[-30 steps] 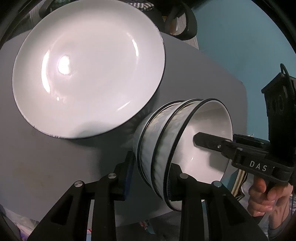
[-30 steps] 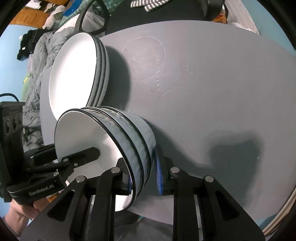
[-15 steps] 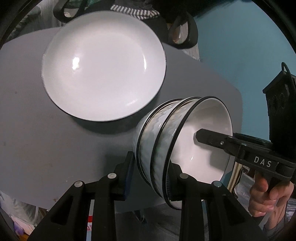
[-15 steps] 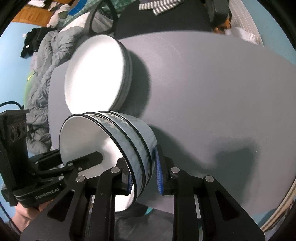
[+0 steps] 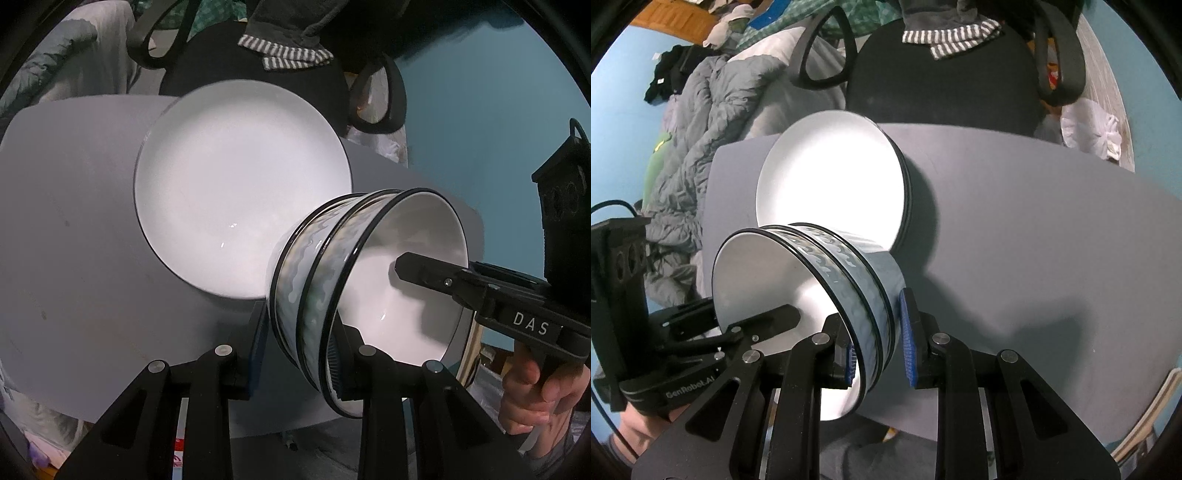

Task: Organize plates and bowls

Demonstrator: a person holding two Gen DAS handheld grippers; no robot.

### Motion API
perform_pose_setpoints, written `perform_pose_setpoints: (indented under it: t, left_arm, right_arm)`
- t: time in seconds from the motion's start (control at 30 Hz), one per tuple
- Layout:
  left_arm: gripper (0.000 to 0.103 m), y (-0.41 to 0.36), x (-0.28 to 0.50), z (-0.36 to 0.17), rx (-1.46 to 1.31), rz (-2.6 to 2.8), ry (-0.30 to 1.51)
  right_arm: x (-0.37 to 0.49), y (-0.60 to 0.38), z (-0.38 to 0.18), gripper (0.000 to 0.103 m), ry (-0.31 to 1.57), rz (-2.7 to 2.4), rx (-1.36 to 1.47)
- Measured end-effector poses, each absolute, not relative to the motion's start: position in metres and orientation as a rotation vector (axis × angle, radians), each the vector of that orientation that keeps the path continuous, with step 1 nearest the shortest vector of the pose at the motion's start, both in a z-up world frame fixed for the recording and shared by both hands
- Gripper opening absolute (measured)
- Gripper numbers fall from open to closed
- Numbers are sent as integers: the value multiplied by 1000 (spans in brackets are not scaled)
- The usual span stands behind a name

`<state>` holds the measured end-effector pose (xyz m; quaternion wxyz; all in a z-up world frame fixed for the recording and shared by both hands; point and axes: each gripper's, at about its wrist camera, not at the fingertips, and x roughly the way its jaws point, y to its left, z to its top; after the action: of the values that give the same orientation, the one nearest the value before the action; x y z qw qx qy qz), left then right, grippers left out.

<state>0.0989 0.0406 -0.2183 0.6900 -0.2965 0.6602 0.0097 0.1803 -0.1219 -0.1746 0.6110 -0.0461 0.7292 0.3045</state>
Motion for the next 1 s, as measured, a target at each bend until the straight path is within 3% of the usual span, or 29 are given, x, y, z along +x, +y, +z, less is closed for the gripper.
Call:
perform_pose_setpoints:
  t: [0.43, 1.0]
  left_arm:
    - [29, 93, 133, -233, -631, 97, 1469]
    - [29, 100, 135, -235, -607, 98, 1492]
  right_arm:
    - [206, -71, -190, 21, 1678, 740, -116]
    - [216, -53, -204, 21, 1698, 720, -122]
